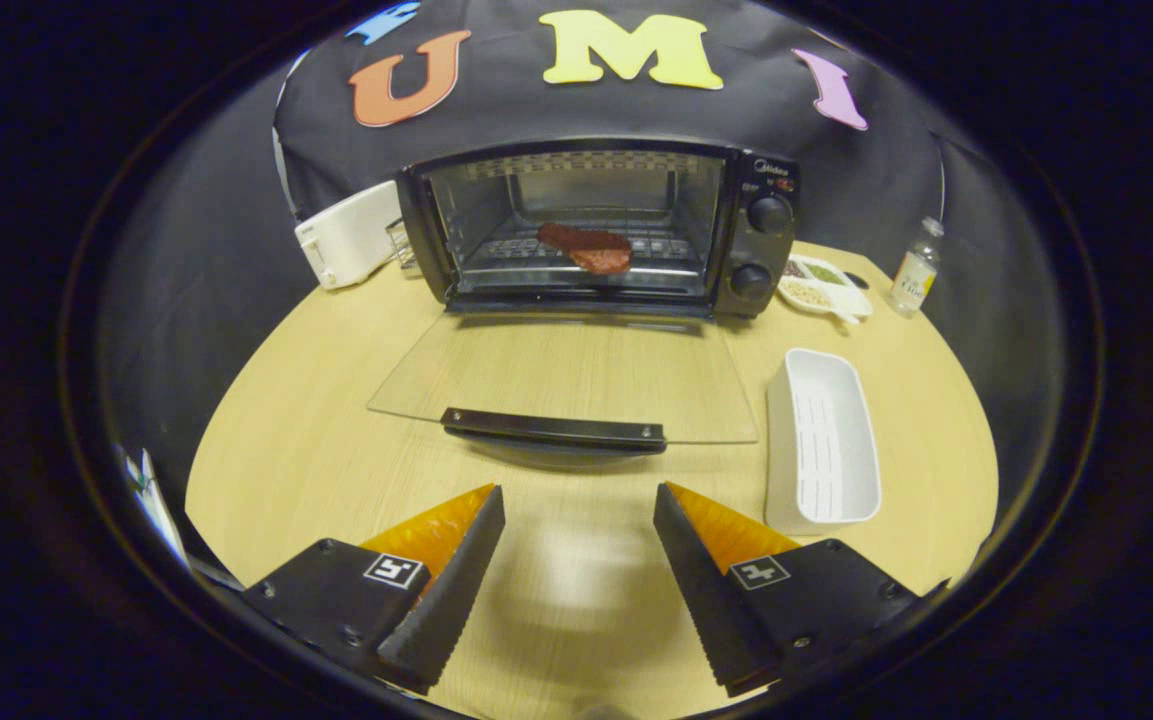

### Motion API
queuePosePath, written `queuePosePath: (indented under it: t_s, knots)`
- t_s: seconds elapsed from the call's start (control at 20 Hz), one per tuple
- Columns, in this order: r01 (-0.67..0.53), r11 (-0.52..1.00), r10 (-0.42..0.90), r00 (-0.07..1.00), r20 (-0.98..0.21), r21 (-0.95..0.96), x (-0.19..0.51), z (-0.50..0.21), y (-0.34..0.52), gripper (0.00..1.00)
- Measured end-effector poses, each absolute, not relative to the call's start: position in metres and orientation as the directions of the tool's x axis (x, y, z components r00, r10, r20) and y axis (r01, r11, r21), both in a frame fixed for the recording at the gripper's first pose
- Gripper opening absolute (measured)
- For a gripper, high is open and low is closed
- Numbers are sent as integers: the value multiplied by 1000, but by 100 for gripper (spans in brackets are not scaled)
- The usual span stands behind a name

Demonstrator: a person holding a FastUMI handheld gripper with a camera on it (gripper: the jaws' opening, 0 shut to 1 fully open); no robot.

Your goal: Open the toaster oven, put the food inside, and close the toaster oven door.

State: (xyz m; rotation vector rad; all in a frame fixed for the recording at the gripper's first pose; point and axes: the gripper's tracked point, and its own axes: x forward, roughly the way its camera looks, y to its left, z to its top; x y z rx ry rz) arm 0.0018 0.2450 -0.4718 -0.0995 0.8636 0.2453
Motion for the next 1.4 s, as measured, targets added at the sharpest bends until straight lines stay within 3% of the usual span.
queuePosePath:
  t_s: [0.65, 1.4]
  knots:
    - [-244, 970, 171, 615, -770, 20, 36, -493, 247, 96]
    - [-257, 961, 261, 706, -659, 106, 84, -379, 264, 97]
